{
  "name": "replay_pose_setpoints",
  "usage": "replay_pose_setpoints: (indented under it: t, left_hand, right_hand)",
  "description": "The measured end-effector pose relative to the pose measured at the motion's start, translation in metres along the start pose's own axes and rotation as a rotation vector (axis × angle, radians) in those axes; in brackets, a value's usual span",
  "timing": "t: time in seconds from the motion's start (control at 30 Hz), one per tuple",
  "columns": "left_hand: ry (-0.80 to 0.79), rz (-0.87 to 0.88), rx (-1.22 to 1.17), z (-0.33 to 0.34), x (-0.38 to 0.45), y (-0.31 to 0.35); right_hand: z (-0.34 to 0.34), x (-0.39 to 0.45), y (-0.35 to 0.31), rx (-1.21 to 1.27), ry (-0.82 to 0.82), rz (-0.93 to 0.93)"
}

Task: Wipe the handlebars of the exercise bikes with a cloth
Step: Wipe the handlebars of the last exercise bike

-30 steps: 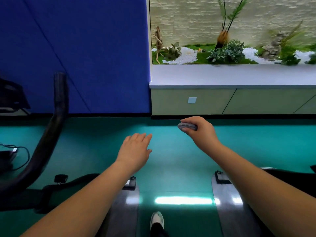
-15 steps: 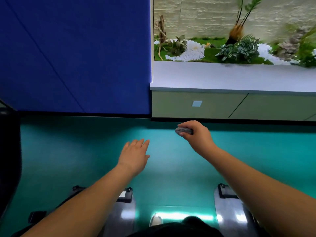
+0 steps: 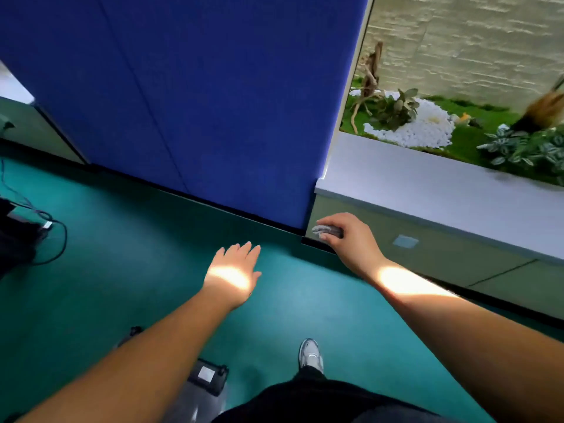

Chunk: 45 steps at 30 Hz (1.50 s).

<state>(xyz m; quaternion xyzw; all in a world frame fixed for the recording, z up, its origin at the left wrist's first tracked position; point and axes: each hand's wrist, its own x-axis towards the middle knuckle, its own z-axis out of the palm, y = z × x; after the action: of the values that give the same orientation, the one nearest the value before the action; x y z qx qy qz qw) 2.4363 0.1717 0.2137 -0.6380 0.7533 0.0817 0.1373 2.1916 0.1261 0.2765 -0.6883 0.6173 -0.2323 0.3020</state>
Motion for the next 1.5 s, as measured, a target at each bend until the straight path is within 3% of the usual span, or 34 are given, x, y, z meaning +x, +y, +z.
replay_pose_setpoints:
  t: [0.33, 0.53, 1.0, 1.5]
  left_hand:
    - [0.003, -0.276, -0.11, -0.024, 0.055, -0.045]
    - [-0.023, -0.421, -0.171, -0.025, 0.078, -0.11]
    - [-0.041, -0.657, -0.291, -0.02, 0.12, -0.258]
    - [-0.028, -1.191, -0.432, -0.015, 0.137, -0.382]
  right_hand:
    - [0.025, 0.157, -0.03, -0.014, -0.196, -0.181]
    - [0.077, 0.23, -0.078, -0.031, -0.326, -0.328]
    - [0.202, 0.356, -0.195, -0.02, -0.552, -0.43]
    - [0.362, 0.481, -0.362, -0.045, -0.905, -0.781]
